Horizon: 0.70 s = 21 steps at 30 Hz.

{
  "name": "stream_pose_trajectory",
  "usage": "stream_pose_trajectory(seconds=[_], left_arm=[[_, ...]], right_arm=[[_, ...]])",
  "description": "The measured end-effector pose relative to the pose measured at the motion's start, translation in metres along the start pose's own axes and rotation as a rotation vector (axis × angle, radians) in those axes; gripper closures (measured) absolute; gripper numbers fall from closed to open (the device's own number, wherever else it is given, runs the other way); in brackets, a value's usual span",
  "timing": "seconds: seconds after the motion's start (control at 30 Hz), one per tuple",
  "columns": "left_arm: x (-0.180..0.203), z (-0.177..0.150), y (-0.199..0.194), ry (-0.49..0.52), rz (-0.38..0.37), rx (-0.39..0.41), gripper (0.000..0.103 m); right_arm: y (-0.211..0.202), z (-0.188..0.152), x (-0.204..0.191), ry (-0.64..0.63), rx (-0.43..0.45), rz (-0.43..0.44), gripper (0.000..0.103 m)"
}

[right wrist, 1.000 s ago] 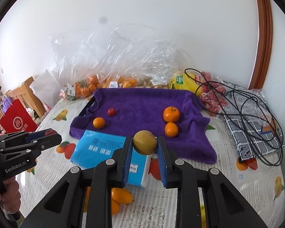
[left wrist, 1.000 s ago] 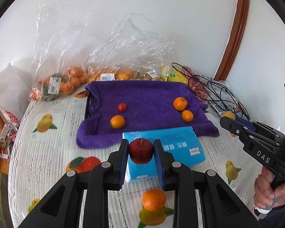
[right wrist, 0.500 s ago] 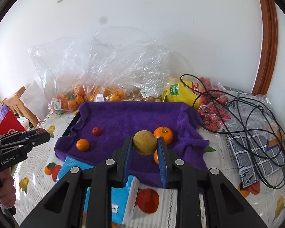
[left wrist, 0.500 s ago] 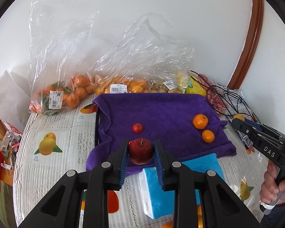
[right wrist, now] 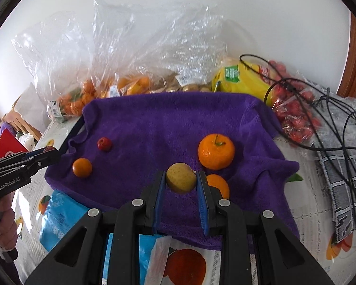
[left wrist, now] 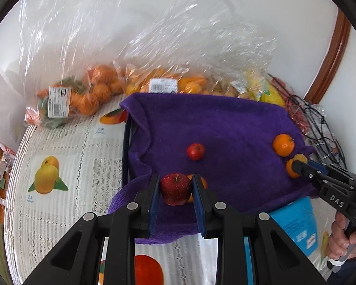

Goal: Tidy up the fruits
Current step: 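Carry the red apple and brown fruit over the purple towel with both grippers, then lower both fruits onto the towel and open both grippers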

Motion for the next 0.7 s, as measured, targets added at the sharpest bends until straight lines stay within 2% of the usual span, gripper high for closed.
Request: stream_pose_trajectory(seconds=[0.23, 0.47, 0.5, 0.6, 0.7], left_arm=[[-0.012, -0.007, 0.015, -0.041, -0.009, -0.047, 0.078], [-0.006, -0.009, 0.018, -0.009, -0.016, -0.071, 0.077], [-0.005, -0.009, 0.018, -0.005, -0.015, -0.074, 0.076], [-0.003, -0.01, 0.013, -0.008, -0.004, -0.076, 0.069], [0.001, -0.012, 0.001, -0.003, -0.02, -0.062, 0.066]], right_arm=[[0.013, -0.002, 0.0, -0.003, -0.032, 0.008, 0.077], [0.01, -0.004, -0.002, -0.023, -0.032, -0.008, 0.077], [0.007, -0.004, -0.002, -0.018, -0.026, -0.01, 0.074], [-0.004, -0.005, -0.001, -0.009, -0.003, -0.023, 0.056], [-0.02, -0.007, 0.0, 0.001, 0.023, -0.042, 0.054]])
Point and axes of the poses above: each gripper's, at about its wrist camera, not at the fingertips, and y roughly the way its jaws point, x to its right, z to its top, the point moved 2 cm from there along y, roughly the way its jaws point, and after that the axes turned 3 degrees about -z, right-handed, at the moved point
